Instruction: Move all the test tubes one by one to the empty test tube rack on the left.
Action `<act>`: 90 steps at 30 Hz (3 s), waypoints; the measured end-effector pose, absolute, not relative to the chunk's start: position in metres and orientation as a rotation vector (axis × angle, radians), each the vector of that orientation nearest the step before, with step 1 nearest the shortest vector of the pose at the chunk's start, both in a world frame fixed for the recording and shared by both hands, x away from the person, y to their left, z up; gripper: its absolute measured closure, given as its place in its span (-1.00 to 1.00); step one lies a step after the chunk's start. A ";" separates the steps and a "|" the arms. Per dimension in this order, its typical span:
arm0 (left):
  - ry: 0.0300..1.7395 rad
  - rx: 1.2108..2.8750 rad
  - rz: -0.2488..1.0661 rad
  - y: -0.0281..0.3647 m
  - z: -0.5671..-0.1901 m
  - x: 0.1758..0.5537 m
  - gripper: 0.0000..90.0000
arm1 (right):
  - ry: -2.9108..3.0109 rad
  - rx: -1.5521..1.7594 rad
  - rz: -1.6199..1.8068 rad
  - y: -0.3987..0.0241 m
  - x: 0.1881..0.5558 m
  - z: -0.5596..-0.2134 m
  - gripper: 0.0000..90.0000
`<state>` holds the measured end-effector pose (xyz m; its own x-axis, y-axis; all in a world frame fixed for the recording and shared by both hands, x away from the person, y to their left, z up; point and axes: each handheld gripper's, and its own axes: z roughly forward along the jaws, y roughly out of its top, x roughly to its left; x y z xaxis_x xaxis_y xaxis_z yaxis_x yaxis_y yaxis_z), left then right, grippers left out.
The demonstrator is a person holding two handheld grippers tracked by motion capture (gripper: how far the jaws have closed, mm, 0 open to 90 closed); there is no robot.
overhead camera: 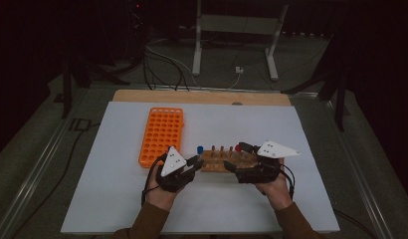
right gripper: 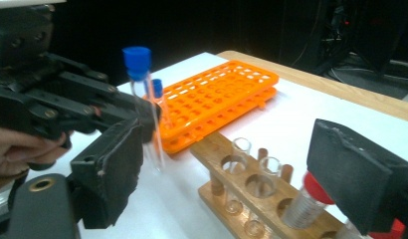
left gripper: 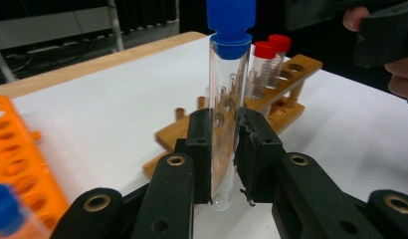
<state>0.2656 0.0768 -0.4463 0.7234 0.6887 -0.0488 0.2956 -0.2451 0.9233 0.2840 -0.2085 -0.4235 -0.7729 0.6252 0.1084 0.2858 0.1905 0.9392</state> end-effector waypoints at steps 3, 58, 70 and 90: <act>0.774 1.815 0.457 0.085 -0.444 0.267 0.73 | 2.167 0.879 1.579 -0.212 0.286 -0.424 -0.85; 0.992 1.741 0.662 0.153 -0.465 0.291 0.71 | 2.092 0.958 1.554 -0.232 0.290 -0.421 -1.00; 1.044 1.775 0.637 0.152 -0.483 0.299 0.71 | 2.094 0.954 1.556 -0.233 0.290 -0.421 -1.00; 1.044 1.918 0.593 0.149 -0.493 0.301 0.73 | 2.089 0.958 1.555 -0.237 0.291 -0.421 -1.00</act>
